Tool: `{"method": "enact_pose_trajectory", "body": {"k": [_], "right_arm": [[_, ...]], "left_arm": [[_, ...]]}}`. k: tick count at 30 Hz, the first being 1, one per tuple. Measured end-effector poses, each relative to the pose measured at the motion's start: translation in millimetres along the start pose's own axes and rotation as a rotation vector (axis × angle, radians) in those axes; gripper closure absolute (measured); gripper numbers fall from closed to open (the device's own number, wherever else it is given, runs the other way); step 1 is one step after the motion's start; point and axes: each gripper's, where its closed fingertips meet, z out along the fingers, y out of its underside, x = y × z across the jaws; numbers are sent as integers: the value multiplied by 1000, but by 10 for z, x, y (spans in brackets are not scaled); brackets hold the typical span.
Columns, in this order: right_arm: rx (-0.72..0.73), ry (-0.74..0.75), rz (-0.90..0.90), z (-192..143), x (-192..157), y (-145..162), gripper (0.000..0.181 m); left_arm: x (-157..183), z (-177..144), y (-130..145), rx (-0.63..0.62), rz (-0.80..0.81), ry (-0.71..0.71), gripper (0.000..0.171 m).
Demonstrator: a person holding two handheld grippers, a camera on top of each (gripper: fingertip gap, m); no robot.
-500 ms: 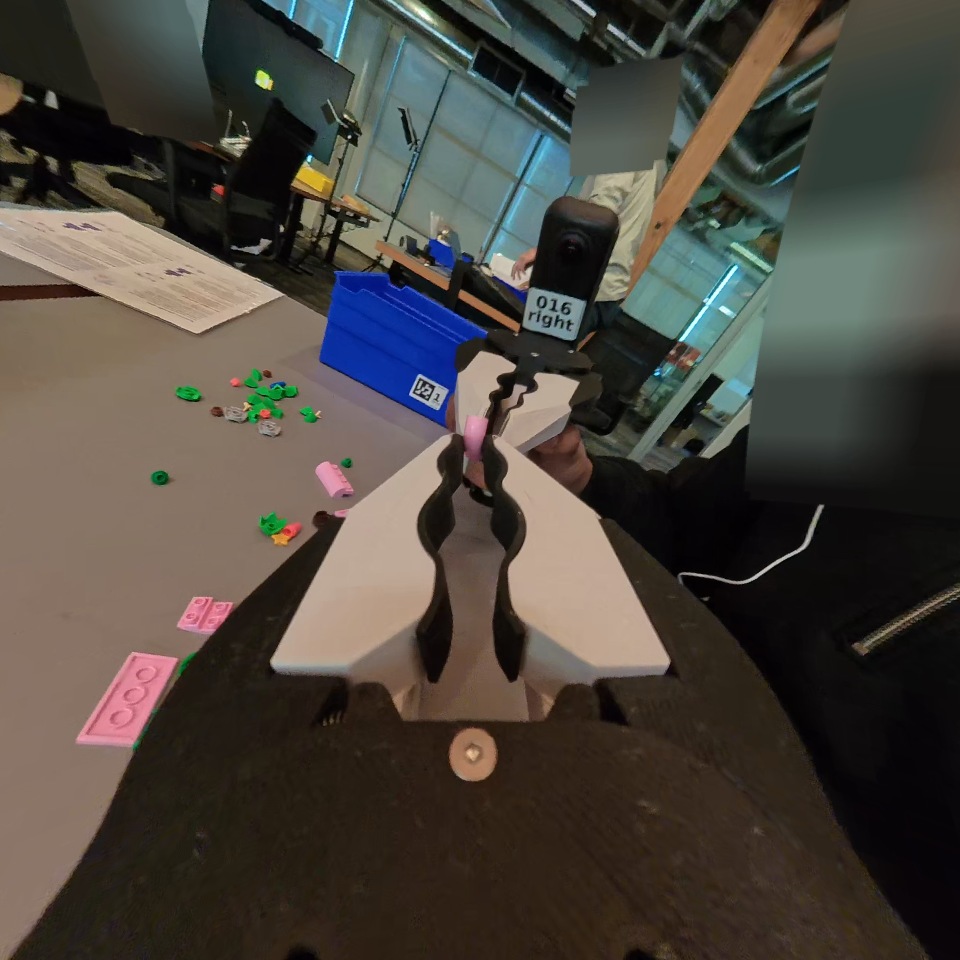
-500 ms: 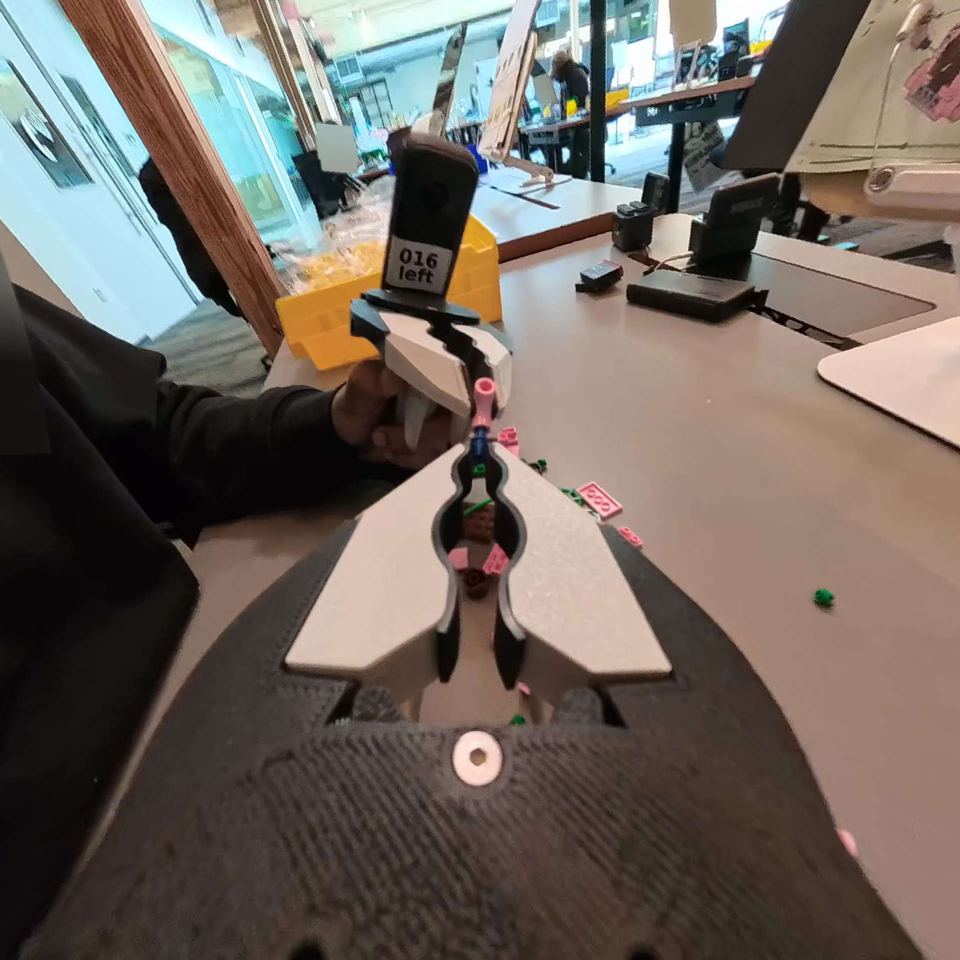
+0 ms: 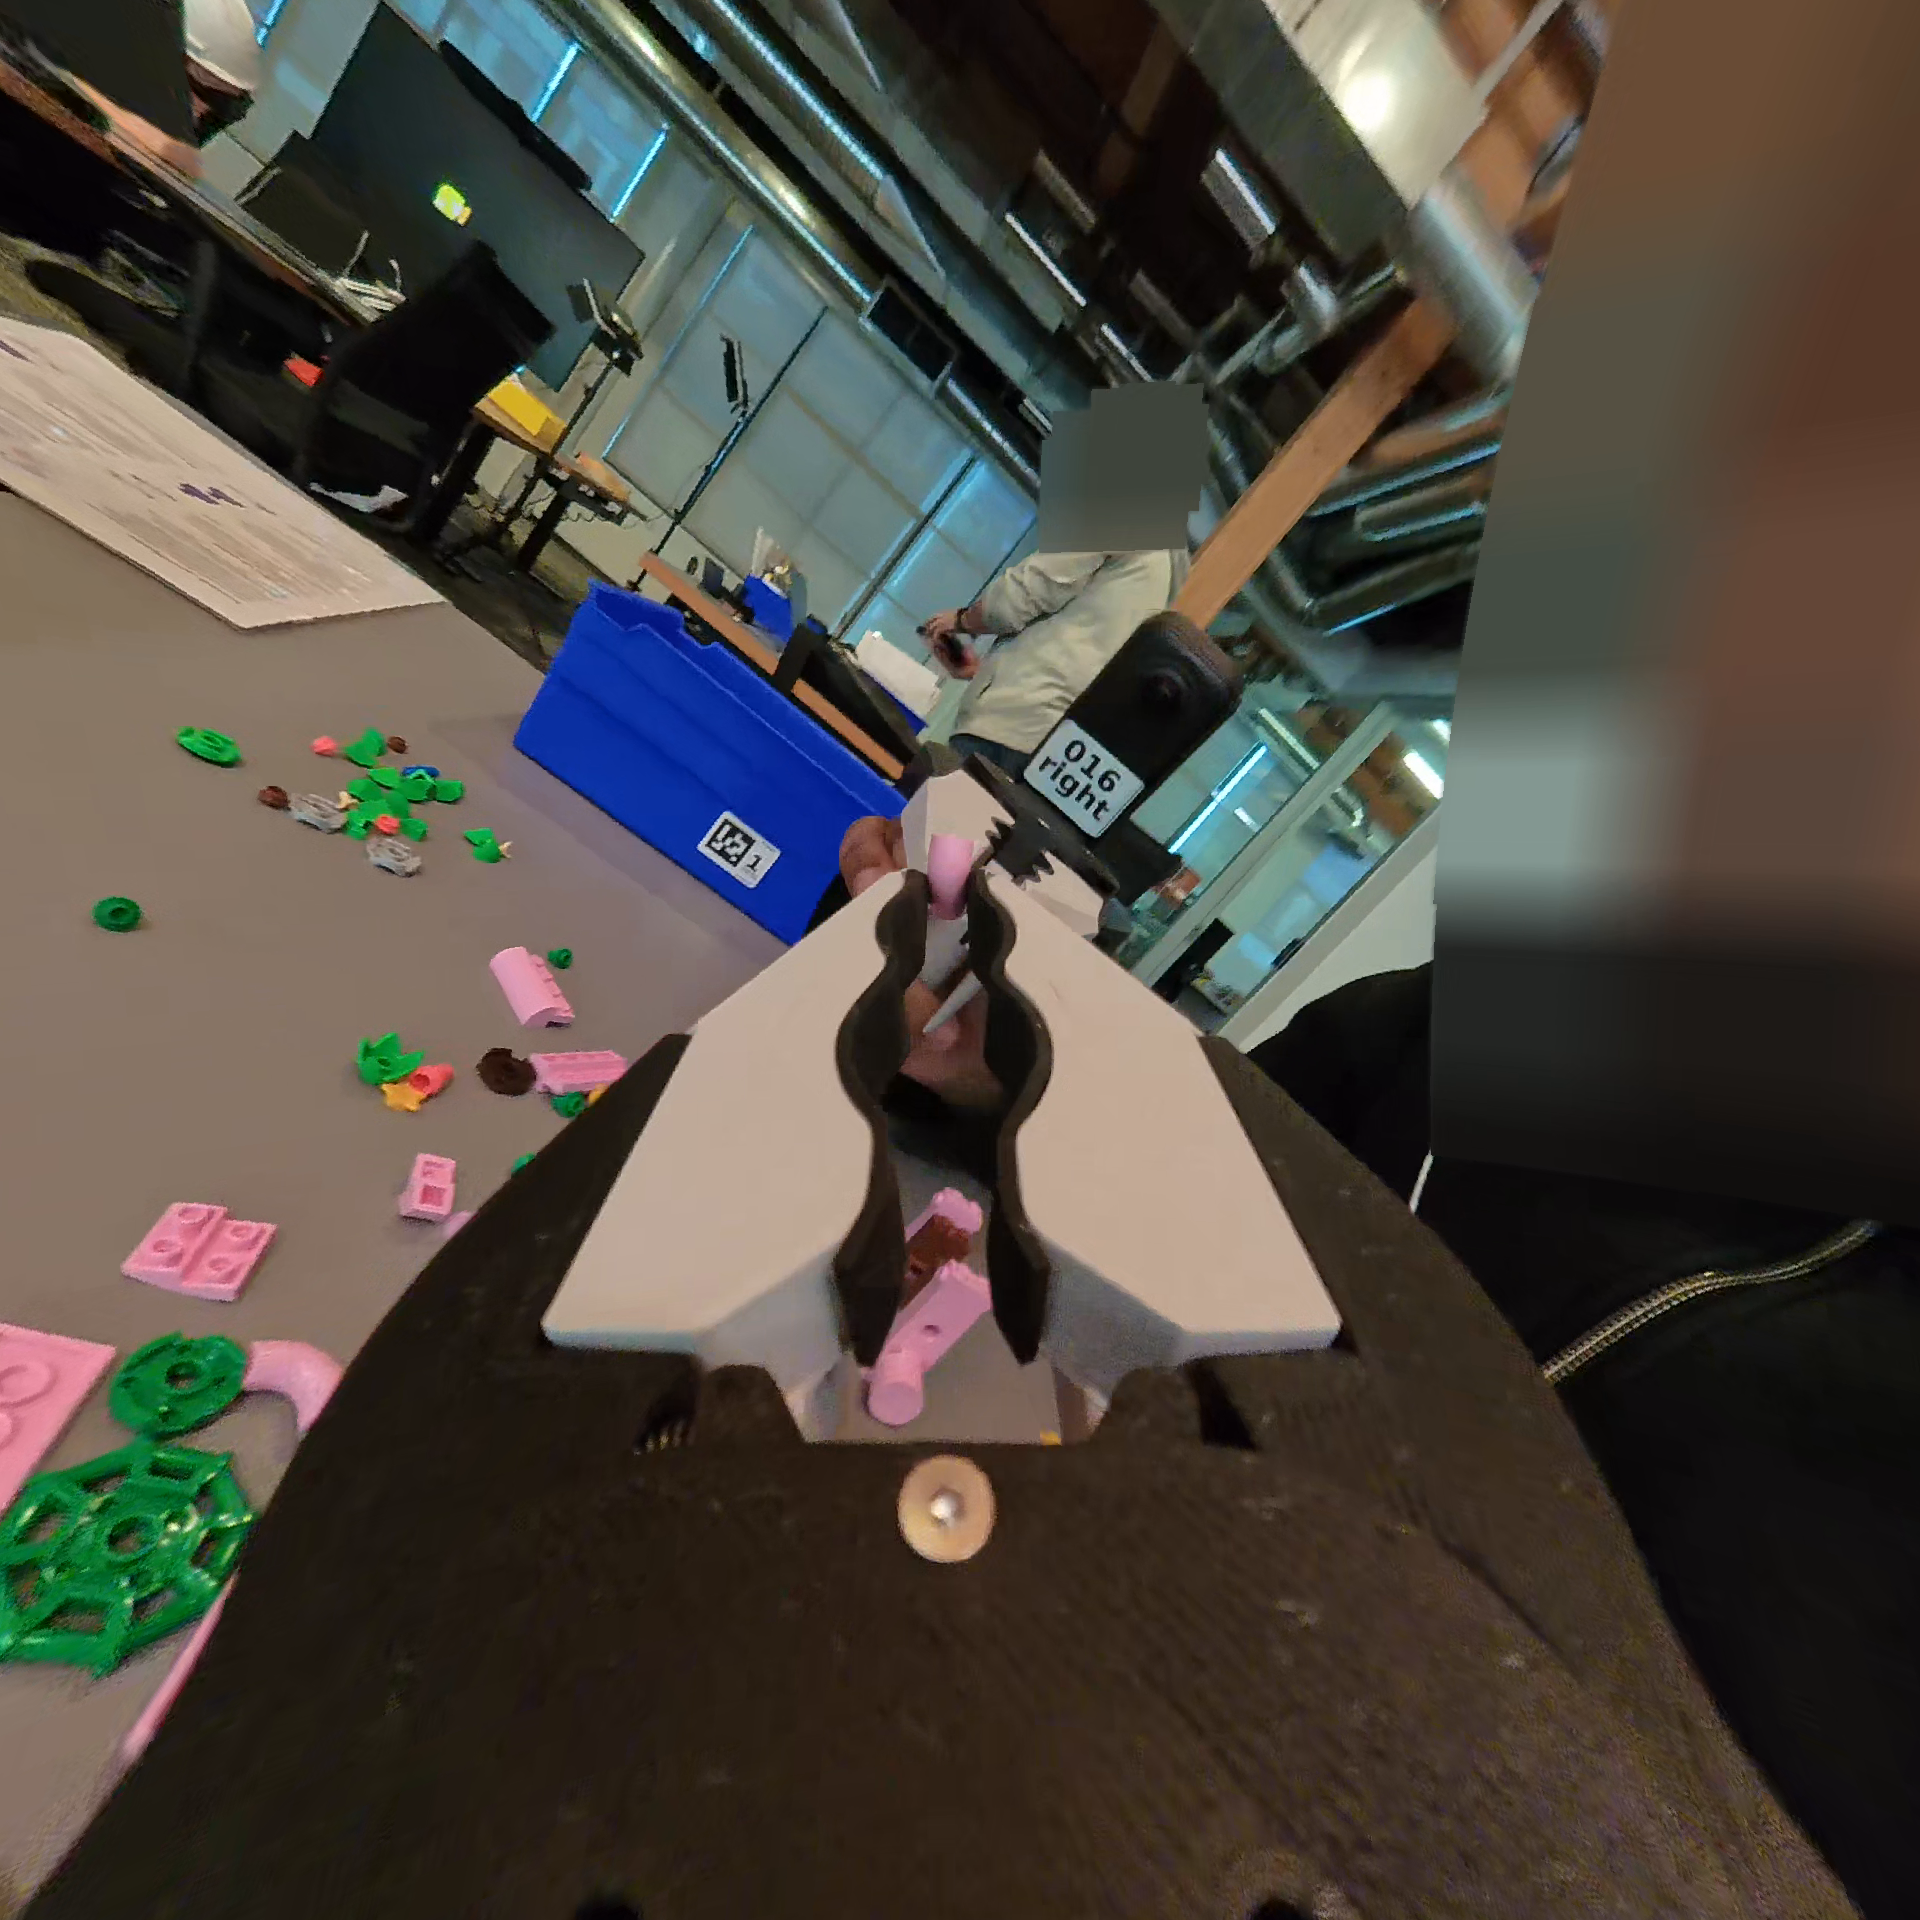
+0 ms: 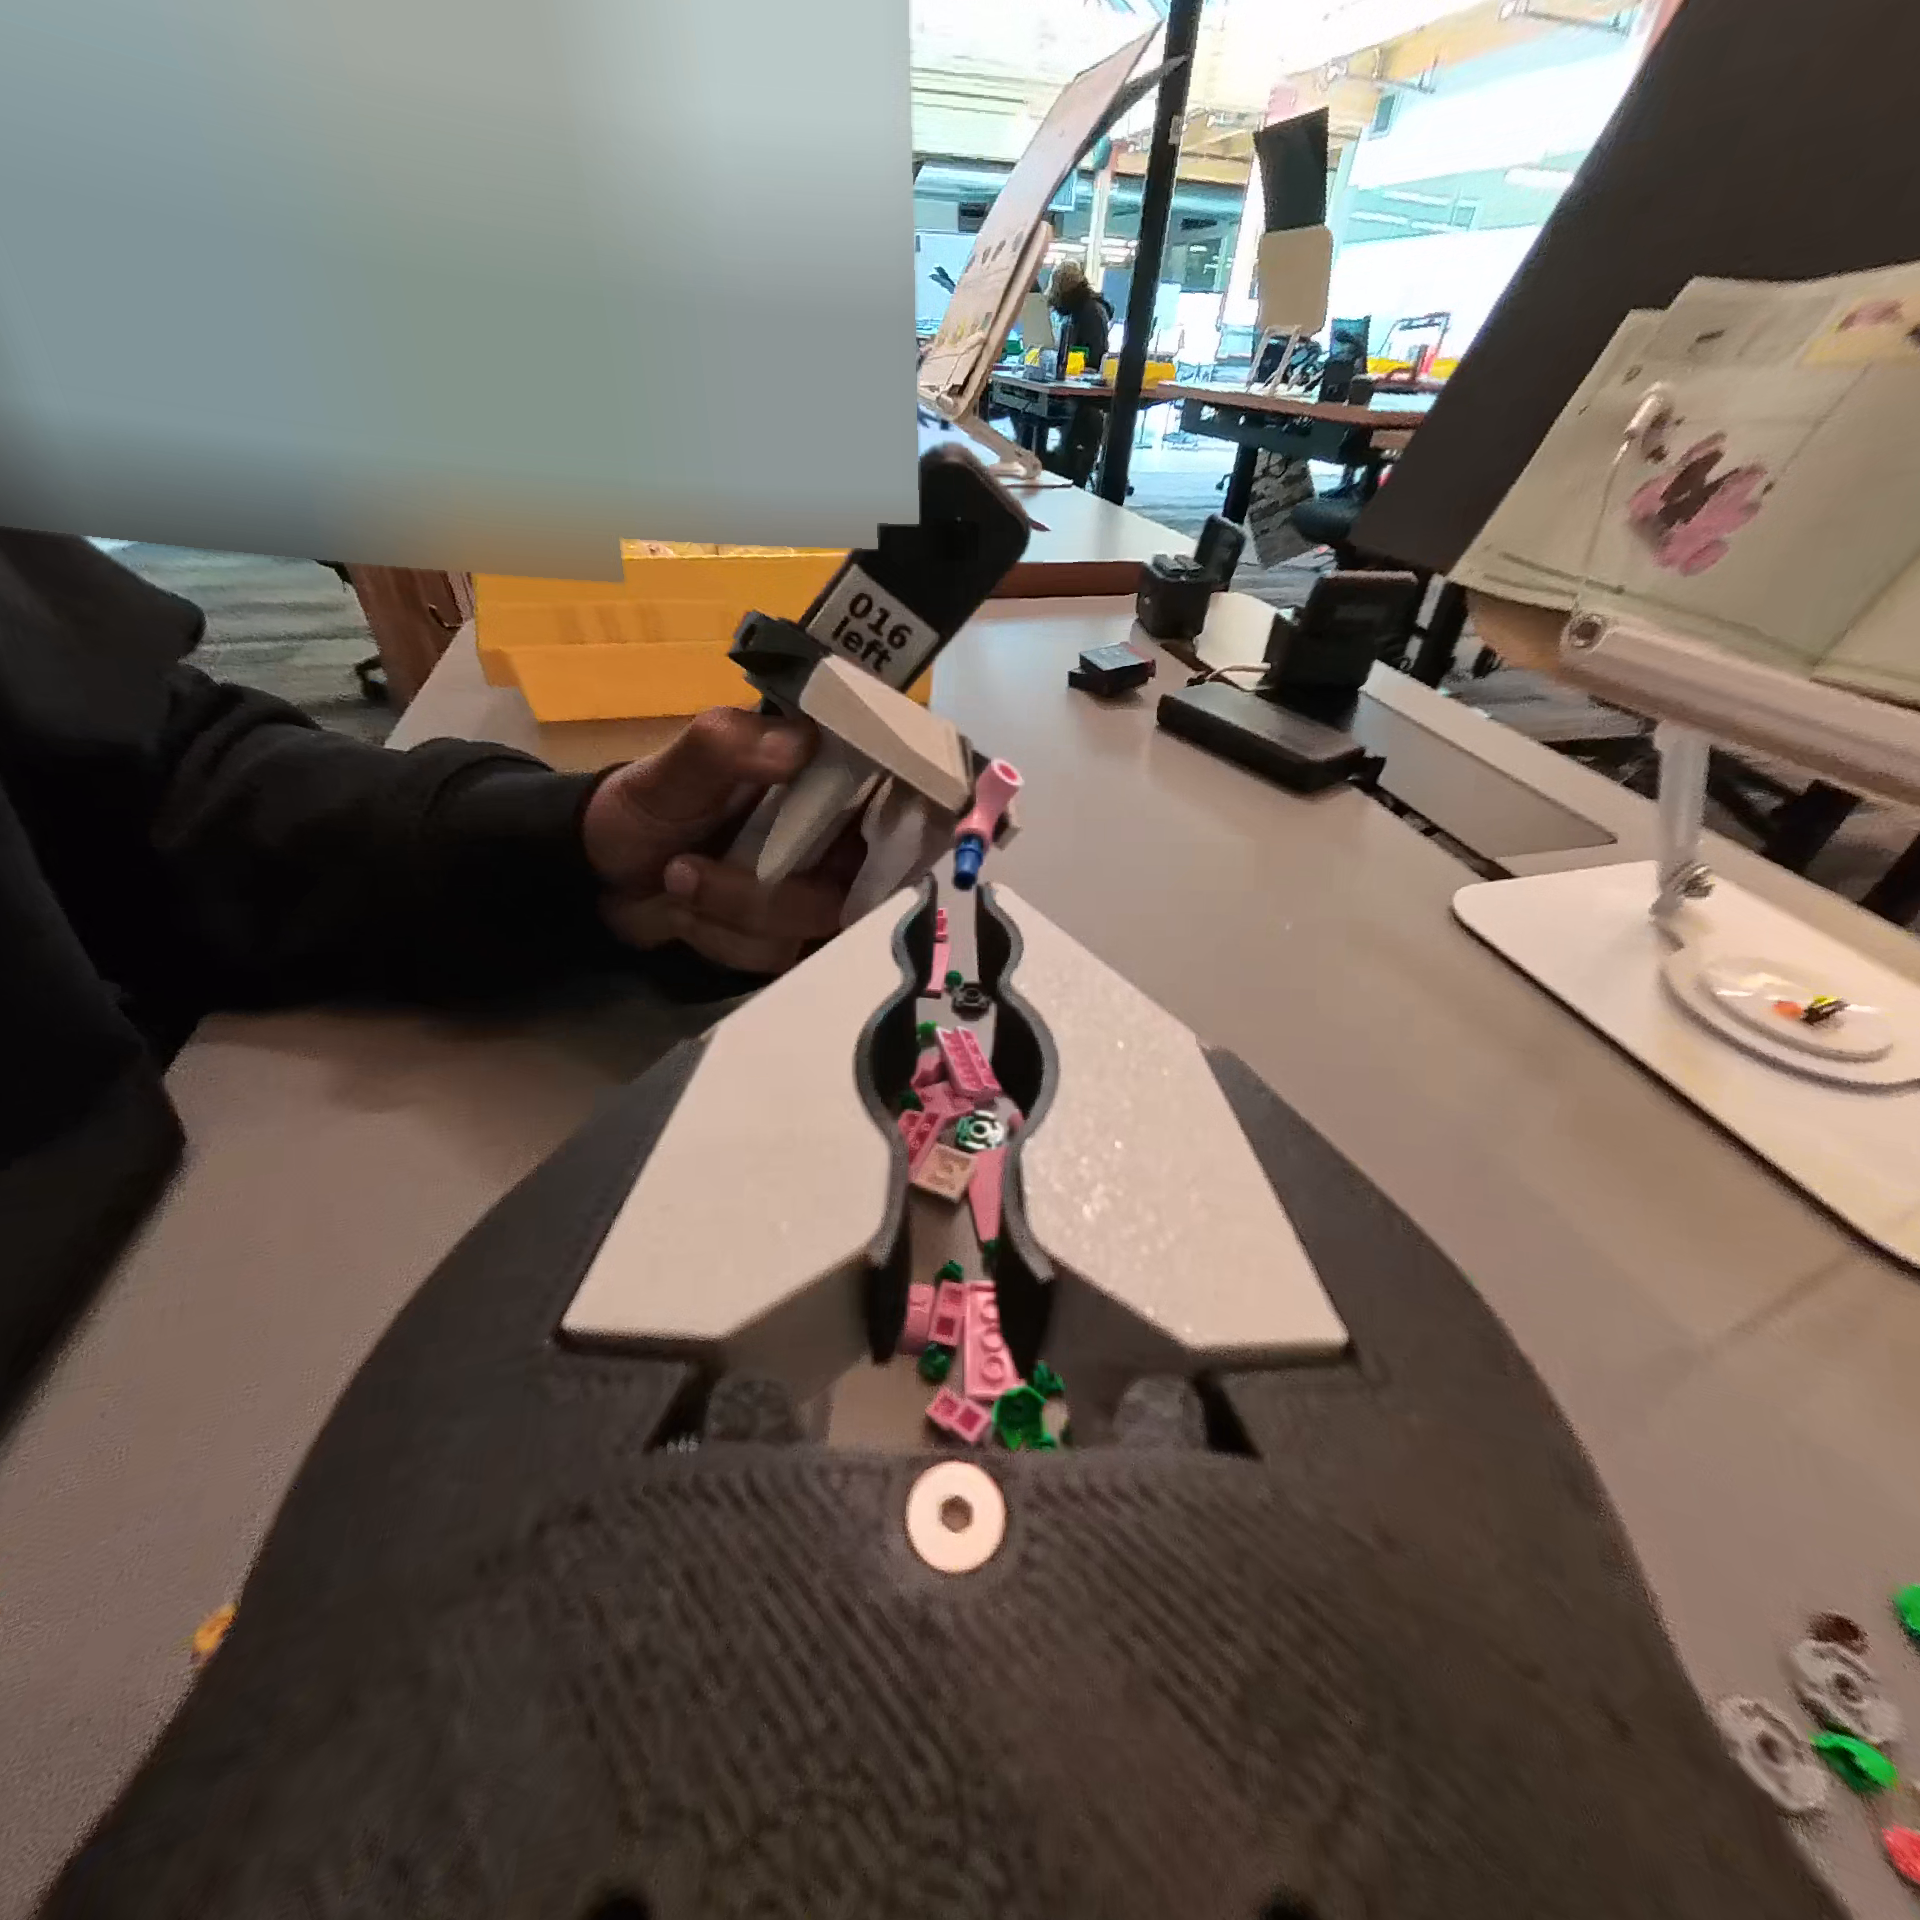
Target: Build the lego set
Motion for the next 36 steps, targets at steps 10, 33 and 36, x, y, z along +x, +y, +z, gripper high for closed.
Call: {"method": "enact_pose_trajectory", "body": {"k": [10,33,36], "right_arm": [[-21,57,-181,-15,-10,-7,173],[-45,107,-273,-15,-12,-34,179],[-40,109,-278,-14,-20,-47,177]], "left_arm": [[72,82,71,-8,-163,87,165],[70,48,34,36,-229,130,165],[59,40,26,40,-229,125,166]]}}
